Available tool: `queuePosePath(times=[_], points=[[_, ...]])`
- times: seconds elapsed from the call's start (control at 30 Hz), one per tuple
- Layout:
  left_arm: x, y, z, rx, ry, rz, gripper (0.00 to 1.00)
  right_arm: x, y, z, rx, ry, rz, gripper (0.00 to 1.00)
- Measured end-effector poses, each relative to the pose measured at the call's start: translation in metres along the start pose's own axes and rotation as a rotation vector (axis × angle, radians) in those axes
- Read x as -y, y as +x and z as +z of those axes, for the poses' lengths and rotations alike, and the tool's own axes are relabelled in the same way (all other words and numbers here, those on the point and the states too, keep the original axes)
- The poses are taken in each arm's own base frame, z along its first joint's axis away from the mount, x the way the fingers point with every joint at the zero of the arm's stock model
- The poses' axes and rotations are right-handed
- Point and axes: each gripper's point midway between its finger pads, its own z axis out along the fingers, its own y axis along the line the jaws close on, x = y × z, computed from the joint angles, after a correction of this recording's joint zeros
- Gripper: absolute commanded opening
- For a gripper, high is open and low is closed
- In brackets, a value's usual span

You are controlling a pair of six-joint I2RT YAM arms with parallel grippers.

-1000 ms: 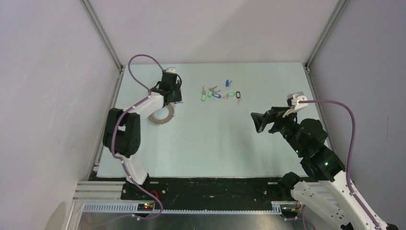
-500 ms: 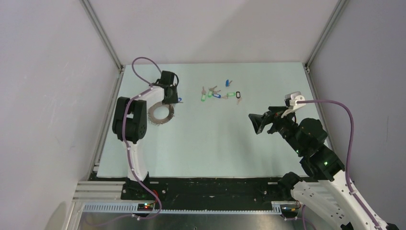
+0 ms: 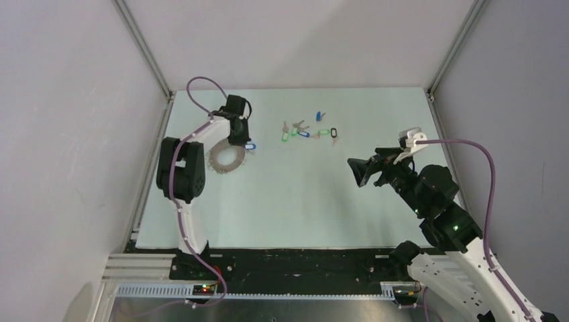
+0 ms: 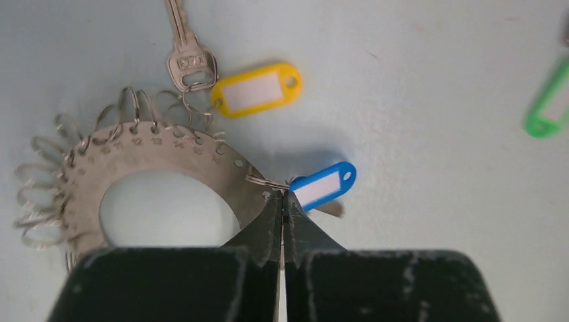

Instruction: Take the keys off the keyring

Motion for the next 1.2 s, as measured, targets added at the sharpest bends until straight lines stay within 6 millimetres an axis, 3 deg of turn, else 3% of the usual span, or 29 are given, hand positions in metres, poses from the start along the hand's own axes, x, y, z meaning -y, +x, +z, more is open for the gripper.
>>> queuePosePath(times=[0.1,0.3,0.43,0.6,0.8,1.03,1.2], points=[[0.011,-0.005,-0.032,0.035,0.025,0.027,0.00,-0.001,0.001,0.004,-0.006,-0.004,0.000,0.98],[0.058,-0.028,-0.131,0.235,0.179,0.085,0.00,-0.005,0.009,0.015,-0.041,-0.024,-0.001,0.98],[0.081,-0.013,-0.185,0.302,0.315,0.150,0.00,-0.010,0.014,0.021,-0.063,-0.049,-0.002,0.98],[0.109,0.019,-0.223,0.304,0.498,0.269,0.00,-0.022,0.022,0.028,-0.097,-0.127,-0.018,0.96],[0.138,0.051,-0.269,0.312,0.680,0.391,0.00,-0.054,0.040,0.037,-0.164,-0.322,-0.080,0.88],[0.134,0.050,-0.327,0.429,0.775,0.397,0.00,-0.121,0.073,0.040,-0.212,-0.517,-0.230,0.92],[0.132,0.052,-0.351,0.472,0.817,0.391,0.00,-0.129,0.077,0.054,-0.188,-0.497,-0.272,0.94]])
